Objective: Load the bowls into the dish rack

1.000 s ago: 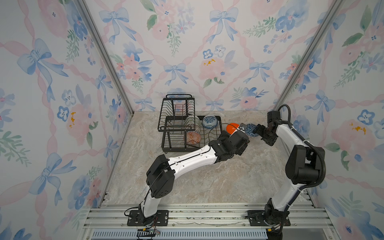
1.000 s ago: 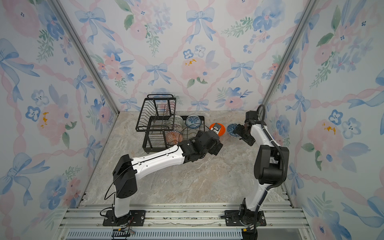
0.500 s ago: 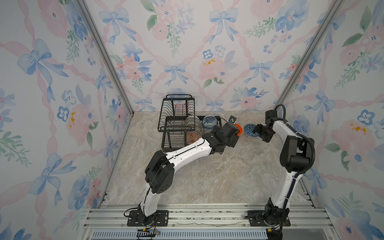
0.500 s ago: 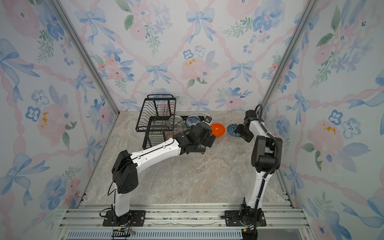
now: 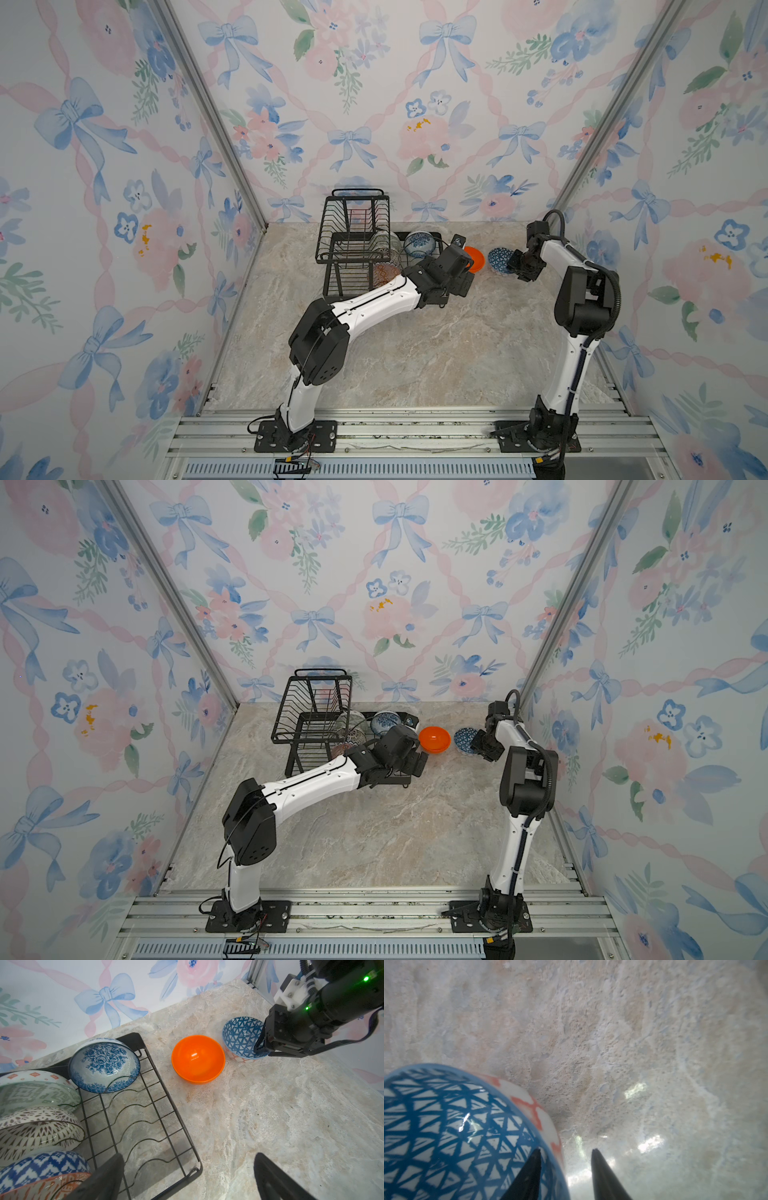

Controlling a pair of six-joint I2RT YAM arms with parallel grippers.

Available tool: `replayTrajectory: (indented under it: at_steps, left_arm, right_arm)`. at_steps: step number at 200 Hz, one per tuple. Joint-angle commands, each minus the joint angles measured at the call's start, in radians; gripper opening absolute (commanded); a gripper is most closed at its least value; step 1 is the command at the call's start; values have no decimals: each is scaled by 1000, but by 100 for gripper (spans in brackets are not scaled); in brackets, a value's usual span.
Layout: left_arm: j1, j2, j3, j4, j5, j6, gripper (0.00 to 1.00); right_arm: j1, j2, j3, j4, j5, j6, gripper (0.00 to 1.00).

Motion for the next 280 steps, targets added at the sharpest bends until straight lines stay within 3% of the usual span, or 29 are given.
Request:
replayTrajectory:
  at_steps: [1, 110, 233, 280]
  left_arm:
    - [19, -18, -6, -1, 25, -40, 98]
    - [62, -13, 16, -1, 51, -79, 98]
    - [49, -82, 30, -3, 86, -87, 98]
    - [56, -148, 6, -3, 144, -154, 98]
  right_arm:
    - [-7, 24, 29, -19, 14, -17, 36]
    - [-16, 32, 60, -71, 46, -38, 0]
    - [-16, -258, -126, -82, 37, -40, 0]
    - [11, -397, -207, -57, 44, -42, 0]
